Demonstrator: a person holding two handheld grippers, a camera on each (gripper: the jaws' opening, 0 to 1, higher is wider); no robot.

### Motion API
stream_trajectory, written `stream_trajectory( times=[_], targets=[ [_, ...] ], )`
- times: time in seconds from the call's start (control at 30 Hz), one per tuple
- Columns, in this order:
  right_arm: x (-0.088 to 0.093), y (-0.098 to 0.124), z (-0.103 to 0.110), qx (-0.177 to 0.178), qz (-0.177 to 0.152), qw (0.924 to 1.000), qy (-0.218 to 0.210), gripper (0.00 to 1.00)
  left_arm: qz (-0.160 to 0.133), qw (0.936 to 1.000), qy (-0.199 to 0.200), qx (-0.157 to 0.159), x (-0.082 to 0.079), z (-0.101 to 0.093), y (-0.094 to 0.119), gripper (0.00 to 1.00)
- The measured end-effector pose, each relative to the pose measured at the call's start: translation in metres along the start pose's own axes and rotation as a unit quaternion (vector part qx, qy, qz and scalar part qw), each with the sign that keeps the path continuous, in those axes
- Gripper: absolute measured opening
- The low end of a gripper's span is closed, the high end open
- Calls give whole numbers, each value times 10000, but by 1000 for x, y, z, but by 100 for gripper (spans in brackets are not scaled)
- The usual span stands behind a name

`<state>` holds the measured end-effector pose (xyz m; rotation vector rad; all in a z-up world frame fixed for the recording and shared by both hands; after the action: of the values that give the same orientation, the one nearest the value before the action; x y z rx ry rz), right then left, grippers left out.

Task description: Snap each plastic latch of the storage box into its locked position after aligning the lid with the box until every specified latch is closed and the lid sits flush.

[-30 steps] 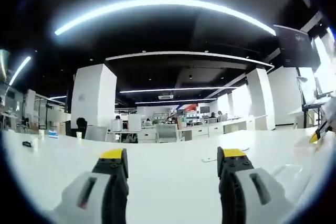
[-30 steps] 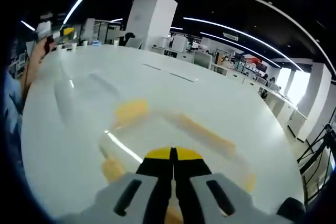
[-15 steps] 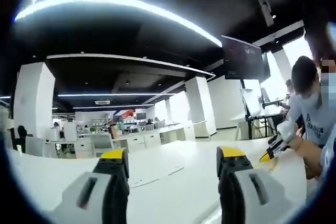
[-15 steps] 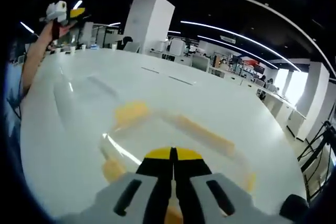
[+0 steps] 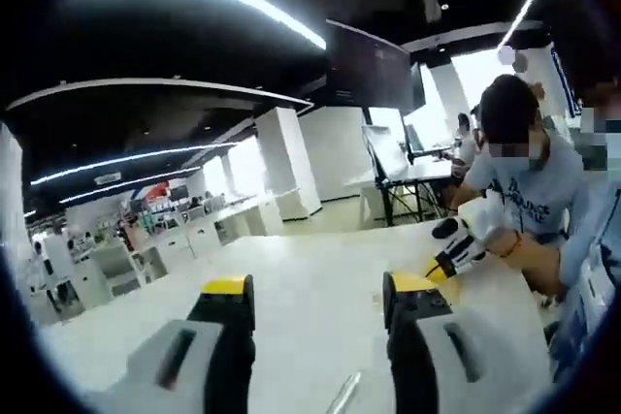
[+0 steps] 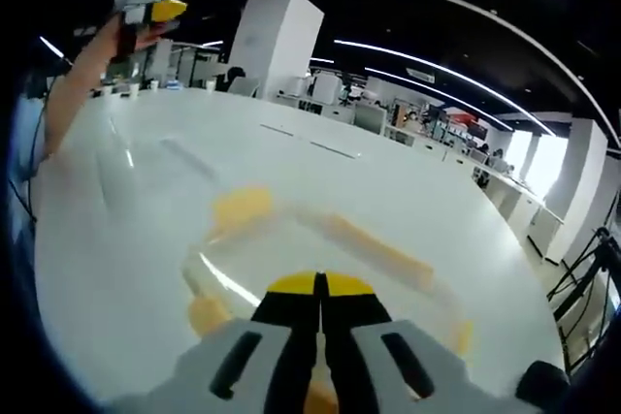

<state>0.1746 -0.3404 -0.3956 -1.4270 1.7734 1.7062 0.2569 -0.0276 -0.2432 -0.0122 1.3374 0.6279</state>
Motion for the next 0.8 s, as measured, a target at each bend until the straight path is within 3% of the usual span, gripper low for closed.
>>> stream_trajectory(
  times=[0.2, 0.33, 0.53, 0.63, 0.7, 0.73, 0.8],
  targets=[
    [0, 0, -1, 8, -7, 10000, 12, 0, 564, 9951, -564, 579, -11, -15, -52, 50],
    [-1, 0, -1, -1, -18, 10000, 17, 0, 911, 9897, -592, 928, -11, -19, -76, 46],
    [-2, 0, -1, 20, -18, 10000, 42, 0, 1310, 9815, -680, 1223, -10, -30, -108, 33],
    [-2, 0, -1, 30, -22, 10000, 47, 0, 1675, 9714, -774, 1494, -7, -40, -133, 27],
    [-2, -1, -1, 33, -25, 10000, 52, 0, 1782, 9690, -769, 1529, -6, -42, -138, 21],
    [-3, -1, -1, 33, -26, 10000, 52, 0, 2005, 9618, -891, 1636, -4, -44, -148, 19],
    [-3, -1, -1, 29, -32, 10000, 41, 0, 2200, 9558, -951, 1704, 0, -49, -156, 17]
  ],
)
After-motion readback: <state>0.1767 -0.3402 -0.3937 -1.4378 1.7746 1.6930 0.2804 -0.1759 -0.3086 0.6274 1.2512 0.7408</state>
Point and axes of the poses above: the point that each gripper's makers call its tool centre point, and the gripper's own axes: y roughly backward along the fingers, z roughly to its left, x roughly out of its underside, the point moved 10 cm from there along y, roughly backward along the fingers, and after that the axes turned 12 degrees about z, right-handed, at the moved point
